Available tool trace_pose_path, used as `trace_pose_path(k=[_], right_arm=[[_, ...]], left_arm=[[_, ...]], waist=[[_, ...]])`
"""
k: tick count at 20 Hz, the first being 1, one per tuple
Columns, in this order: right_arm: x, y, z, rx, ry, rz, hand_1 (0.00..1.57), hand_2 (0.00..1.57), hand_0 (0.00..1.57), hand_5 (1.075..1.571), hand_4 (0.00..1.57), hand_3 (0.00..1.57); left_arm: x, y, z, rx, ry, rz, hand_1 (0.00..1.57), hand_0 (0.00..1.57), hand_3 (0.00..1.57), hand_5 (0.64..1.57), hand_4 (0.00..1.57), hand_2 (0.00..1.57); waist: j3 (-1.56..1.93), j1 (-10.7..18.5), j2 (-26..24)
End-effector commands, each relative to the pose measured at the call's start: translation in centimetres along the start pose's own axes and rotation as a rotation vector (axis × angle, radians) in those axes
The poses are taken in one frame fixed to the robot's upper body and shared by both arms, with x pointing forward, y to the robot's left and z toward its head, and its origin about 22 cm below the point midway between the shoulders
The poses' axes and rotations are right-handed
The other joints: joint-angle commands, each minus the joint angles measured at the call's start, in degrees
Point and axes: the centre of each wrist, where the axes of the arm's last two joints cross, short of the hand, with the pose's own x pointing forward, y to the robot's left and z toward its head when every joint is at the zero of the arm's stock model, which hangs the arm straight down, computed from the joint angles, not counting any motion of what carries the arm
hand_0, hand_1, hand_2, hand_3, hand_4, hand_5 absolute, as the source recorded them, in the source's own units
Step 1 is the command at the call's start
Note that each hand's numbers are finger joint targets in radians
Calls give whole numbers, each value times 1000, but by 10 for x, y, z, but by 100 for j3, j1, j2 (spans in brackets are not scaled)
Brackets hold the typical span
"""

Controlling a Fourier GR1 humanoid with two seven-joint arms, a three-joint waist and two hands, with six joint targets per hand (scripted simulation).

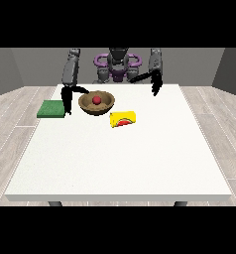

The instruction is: Pick the cup and pour the ball into the bowl, then pick the bowl and place it on the pad

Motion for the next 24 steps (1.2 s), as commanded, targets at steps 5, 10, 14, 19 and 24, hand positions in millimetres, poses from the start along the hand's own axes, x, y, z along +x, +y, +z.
trace_pose_path(k=[5, 10, 14, 19, 24], right_arm=[[-9, -25, 8, -72, -17, -38, 0, 0, 0, 1530, 143, 0], [-17, 5, 0, -68, -31, -85, 0, 0, 0, 1527, 205, 0], [-12, 34, -11, -45, -7, -104, 0, 0, 0, 1532, 233, 0], [-14, 37, -12, -77, 88, -103, 0, 0, 0, 1551, 374, 0], [-34, 64, -5, -74, 129, -105, 0, 0, 0, 1550, 375, 0]], left_arm=[[34, 9, -14, -38, -103, 5, 0, 0, 0, 1556, 0, 0], [66, -20, -24, -63, -139, 14, 0, 0, 0, 1558, 0, 0], [37, -7, -15, -39, -60, 3, 0, 0, 0, 1562, 0, 0], [13, -9, 14, -67, 31, 6, 0, 0, 0, 1563, 0, 0], [18, 16, -2, -26, -34, 8, 0, 0, 0, 1566, 0, 0]], waist=[[5, 459, 476], [8, 574, 613], [0, 421, 231], [1, 429, -370], [0, 363, 10]])
